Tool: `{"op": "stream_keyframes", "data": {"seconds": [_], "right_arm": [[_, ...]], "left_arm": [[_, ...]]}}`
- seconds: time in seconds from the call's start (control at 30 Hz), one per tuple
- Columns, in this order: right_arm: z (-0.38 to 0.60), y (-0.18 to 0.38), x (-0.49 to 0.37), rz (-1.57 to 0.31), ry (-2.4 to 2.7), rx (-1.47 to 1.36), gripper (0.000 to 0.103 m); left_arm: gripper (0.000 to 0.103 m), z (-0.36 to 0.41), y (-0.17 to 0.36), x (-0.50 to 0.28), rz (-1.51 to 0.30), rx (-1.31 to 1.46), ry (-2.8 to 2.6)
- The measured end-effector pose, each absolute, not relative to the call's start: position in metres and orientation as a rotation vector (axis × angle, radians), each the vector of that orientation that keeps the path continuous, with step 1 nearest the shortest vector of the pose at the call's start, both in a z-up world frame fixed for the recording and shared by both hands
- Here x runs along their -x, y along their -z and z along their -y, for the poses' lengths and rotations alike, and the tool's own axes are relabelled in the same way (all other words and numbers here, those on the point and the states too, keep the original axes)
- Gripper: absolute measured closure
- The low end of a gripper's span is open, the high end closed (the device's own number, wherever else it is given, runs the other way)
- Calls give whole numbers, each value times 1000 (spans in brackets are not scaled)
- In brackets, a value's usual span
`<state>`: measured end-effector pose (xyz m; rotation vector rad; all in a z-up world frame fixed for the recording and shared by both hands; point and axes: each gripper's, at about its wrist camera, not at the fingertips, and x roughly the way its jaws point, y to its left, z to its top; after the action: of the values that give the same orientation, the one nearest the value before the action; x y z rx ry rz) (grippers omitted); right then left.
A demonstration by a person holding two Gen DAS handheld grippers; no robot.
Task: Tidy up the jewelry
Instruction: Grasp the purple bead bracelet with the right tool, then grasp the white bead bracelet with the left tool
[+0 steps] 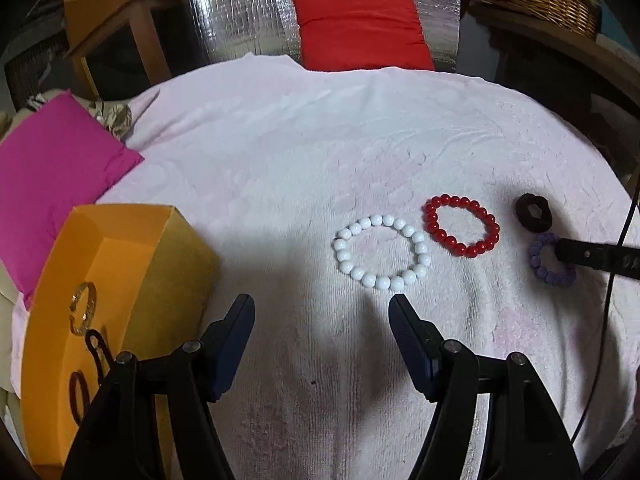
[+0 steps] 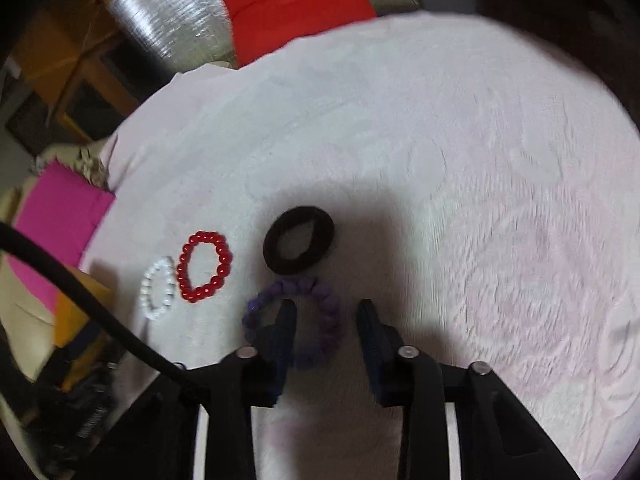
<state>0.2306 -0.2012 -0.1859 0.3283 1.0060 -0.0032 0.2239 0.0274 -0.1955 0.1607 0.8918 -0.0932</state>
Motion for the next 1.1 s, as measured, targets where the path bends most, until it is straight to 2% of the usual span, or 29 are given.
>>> {"op": "stream_keyframes", "data": {"seconds": [0.03, 0.1, 0.77, 0.8, 0.87, 0.9, 0.93, 0.97, 1.03, 1.1], "right_arm": [[200, 186, -231, -1003, 7, -306, 85], [196, 186, -229, -995, 31, -257, 92], [225, 173, -209, -981, 5, -355, 92], [224, 174, -211, -986, 2, -358, 92], [223, 175, -212, -989, -2, -360, 92], [223, 175, -212, -988, -3, -358, 92], [222, 175, -212, -986, -5, -356, 92], [222, 175, -212, -983, -8, -357, 92], [220, 174, -213, -973, -17, -361, 92], [219, 171, -212, -957, -36, -369, 92]], "left_arm": [[33, -28, 196, -225, -895, -152, 97], [33, -27, 197, -226, -899, -140, 108], [33, -8, 221, -258, -943, 33, 231], [35, -8, 222, -258, -938, 38, 230], [55, -7, 222, -259, -927, 29, 223], [61, -7, 221, -259, -921, 28, 225], [73, -7, 220, -261, -918, 31, 230], [82, -6, 219, -262, -916, 34, 239], [84, -6, 219, -261, -914, 41, 249], [92, -7, 218, -260, -908, 45, 261]]}}
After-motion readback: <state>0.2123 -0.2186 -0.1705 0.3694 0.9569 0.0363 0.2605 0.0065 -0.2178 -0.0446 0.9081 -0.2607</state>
